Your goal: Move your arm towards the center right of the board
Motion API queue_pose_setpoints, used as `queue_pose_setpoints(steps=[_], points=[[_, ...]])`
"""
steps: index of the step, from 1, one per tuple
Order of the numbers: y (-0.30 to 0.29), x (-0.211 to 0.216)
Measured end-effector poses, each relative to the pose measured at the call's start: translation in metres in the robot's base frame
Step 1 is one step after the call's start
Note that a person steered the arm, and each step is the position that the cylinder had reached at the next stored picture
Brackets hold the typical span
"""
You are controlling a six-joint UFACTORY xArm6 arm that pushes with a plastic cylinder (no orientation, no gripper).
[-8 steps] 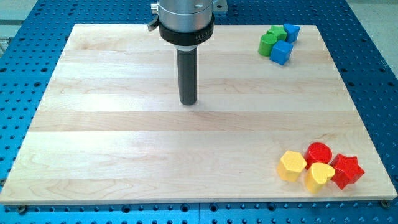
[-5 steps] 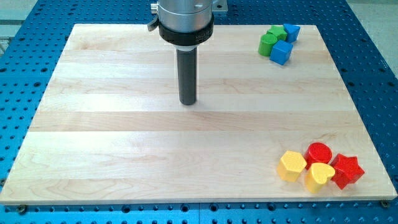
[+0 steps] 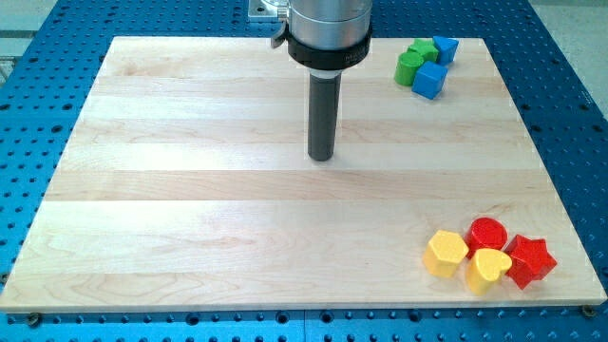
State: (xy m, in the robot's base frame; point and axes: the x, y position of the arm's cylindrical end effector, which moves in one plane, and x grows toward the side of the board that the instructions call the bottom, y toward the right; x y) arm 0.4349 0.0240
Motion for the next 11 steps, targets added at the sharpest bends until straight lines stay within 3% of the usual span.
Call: queue_pose_setpoints(steps=[1, 2, 4, 11], points=[[0.01, 0.0], [0.095, 0.0], [0.162, -0.031], [0.185, -0.031]])
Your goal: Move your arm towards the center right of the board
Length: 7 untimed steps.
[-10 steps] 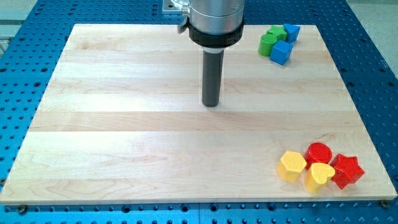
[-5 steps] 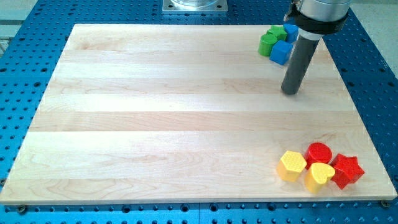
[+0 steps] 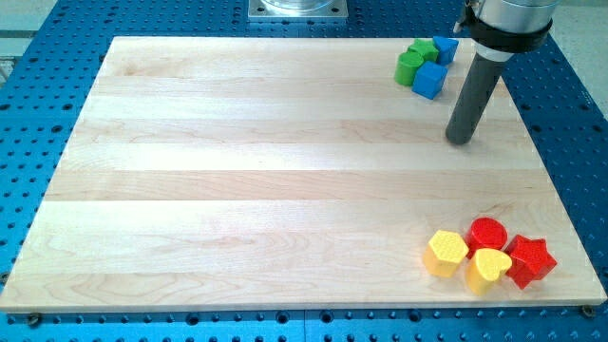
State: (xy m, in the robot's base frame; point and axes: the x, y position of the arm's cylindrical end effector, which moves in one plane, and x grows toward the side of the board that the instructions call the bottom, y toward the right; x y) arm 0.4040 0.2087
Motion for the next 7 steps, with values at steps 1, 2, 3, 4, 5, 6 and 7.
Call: queue_pose_setpoints(steps=[1, 2, 3, 4, 5, 6, 7], points=[[0.003, 0.0], [0.003, 0.0], [0.003, 0.0], [0.0, -0.002], [0.0, -0.023], [0.008, -0.002], [0.047, 0.048]])
